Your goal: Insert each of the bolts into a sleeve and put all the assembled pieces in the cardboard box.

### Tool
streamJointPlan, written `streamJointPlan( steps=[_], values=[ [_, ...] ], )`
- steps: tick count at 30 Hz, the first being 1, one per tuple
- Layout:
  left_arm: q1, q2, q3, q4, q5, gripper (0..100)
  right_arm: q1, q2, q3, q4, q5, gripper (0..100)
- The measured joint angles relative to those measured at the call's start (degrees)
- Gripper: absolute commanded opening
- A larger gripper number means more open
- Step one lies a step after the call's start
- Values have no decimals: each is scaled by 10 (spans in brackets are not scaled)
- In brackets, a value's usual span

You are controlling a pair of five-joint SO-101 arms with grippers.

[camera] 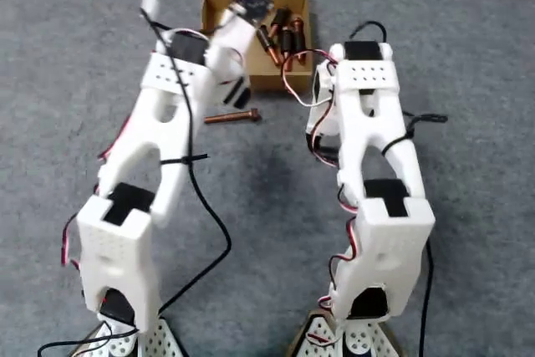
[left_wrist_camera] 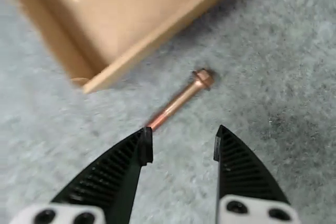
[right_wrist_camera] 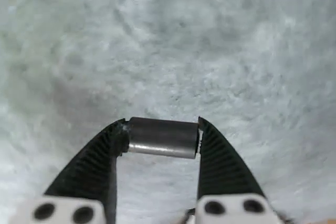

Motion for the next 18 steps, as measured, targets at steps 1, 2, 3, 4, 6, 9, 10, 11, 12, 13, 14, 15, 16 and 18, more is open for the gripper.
streamJointPlan(
  steps=[1,2,3,4,6,9,10,11,12,13,14,15,16,18],
  values=[
    [4,11,0,-6,0,199,1,9,0,0,-28,58],
    [7,22,0,-11,1,199,2,17,0,0,-52,58],
    [11,33,0,-16,1,199,2,23,0,0,-69,58],
    [15,42,-2,-19,1,199,0,26,0,0,-81,58],
    [21,64,-9,-20,1,198,-2,34,-1,0,-90,58],
    [24,96,-34,-20,0,198,-2,40,-8,0,-95,58],
    [24,107,-48,-20,0,198,-1,42,-11,0,-96,58],
    [23,118,-61,-20,-4,198,0,43,-16,0,-96,58],
    [23,128,-72,-20,-16,198,0,47,-21,0,-96,58],
    [23,137,-79,-20,-32,198,-1,50,-26,0,-96,58],
    [23,147,-88,-20,-50,198,-2,53,-31,0,-96,58],
    [23,154,-92,-20,-67,198,-2,56,-35,0,-96,58],
    [23,163,-97,-20,-81,198,-2,59,-40,0,-96,58],
    [23,177,-101,-20,-105,198,-1,64,-46,0,-96,58]
  ],
)
